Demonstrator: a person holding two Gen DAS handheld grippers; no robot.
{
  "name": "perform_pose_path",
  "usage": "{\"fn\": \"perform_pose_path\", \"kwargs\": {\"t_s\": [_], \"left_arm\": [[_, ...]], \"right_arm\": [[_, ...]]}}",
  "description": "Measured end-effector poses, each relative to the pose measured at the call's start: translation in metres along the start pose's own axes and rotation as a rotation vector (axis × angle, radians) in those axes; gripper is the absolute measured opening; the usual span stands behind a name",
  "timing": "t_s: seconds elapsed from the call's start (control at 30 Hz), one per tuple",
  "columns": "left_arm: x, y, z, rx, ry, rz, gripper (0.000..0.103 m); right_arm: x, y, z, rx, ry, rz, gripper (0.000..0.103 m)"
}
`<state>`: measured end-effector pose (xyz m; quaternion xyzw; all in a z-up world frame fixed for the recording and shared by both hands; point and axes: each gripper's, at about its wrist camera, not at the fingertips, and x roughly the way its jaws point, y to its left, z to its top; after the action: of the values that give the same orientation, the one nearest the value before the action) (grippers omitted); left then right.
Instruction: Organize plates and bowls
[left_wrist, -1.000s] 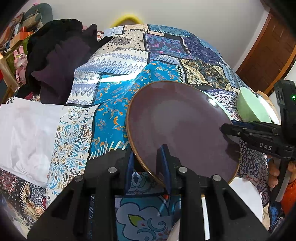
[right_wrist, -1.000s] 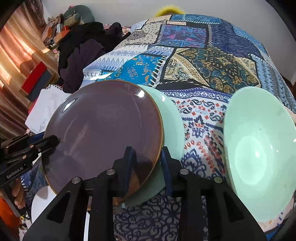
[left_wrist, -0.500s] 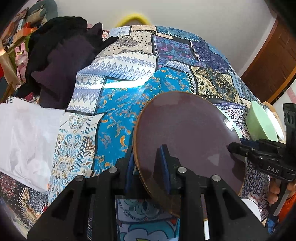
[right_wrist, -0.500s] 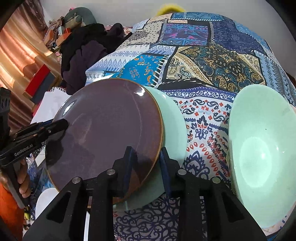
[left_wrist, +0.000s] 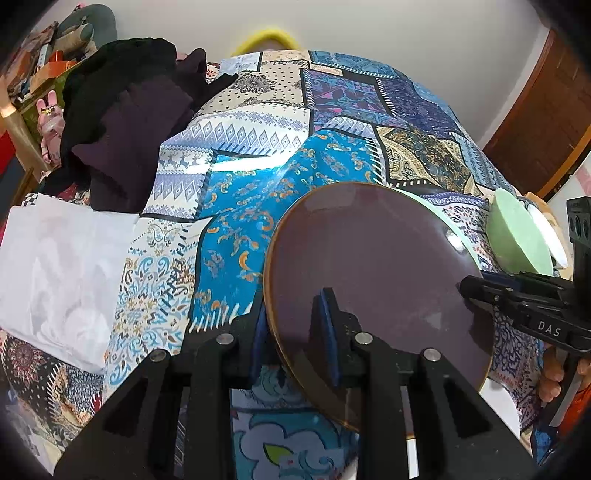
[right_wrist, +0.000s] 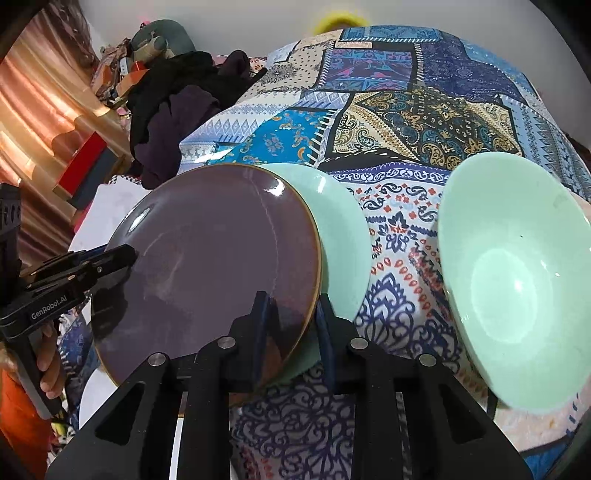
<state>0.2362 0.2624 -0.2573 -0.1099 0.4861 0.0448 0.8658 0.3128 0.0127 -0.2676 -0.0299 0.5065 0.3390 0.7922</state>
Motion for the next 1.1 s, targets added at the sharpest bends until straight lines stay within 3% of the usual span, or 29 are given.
{"fn": "perform_pose_path", "kwargs": {"t_s": [0.5, 1.1], "left_arm": [[-0.048, -0.027, -0.021, 0.006, -0.032, -0.006, 0.027], [-0.123, -0.081, -0.047, 0.038, -0.1, -0.033, 0.027]], "right_arm": [[-0.045, 0.003, -0.019, 0.007, -0.054, 0.013, 0.021], [-0.13, -0.001, -0.059, 0.019, -0.161, 0.028, 0.021]]}}
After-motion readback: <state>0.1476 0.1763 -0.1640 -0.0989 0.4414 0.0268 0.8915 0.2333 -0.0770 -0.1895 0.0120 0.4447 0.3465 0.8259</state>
